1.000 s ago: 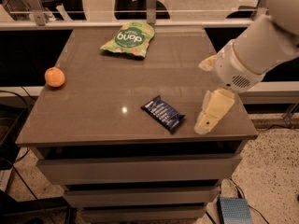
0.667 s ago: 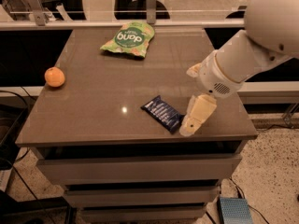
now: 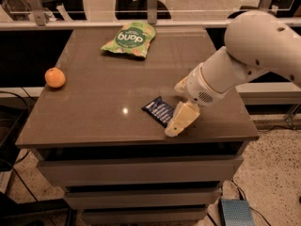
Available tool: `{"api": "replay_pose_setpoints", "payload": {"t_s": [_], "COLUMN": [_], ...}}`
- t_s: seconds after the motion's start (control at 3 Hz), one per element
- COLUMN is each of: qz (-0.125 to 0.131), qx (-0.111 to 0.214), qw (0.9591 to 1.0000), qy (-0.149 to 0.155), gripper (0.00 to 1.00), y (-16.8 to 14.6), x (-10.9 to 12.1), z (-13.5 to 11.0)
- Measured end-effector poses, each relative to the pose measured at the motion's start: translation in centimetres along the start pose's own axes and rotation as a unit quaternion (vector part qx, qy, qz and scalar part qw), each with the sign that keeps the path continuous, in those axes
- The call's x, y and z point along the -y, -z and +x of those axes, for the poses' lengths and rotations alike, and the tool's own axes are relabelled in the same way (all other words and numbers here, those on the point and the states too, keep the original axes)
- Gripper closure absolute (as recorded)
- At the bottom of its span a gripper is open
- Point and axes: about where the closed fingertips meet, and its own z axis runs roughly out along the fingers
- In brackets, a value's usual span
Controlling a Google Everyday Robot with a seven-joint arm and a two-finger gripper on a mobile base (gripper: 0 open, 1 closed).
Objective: Move rxbar blueberry near green rice chip bag
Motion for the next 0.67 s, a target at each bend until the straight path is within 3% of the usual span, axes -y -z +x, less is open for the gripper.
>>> {"api": "replay_pose_setpoints", "payload": {"t_s": [0.67], "qz": [-0.008], "qx": [-0.001], "qw": [0.9996], "qy": [-0.027], "gripper": [0.64], "y": [-0.65], "x": [0.09], "z": [-0.13]}}
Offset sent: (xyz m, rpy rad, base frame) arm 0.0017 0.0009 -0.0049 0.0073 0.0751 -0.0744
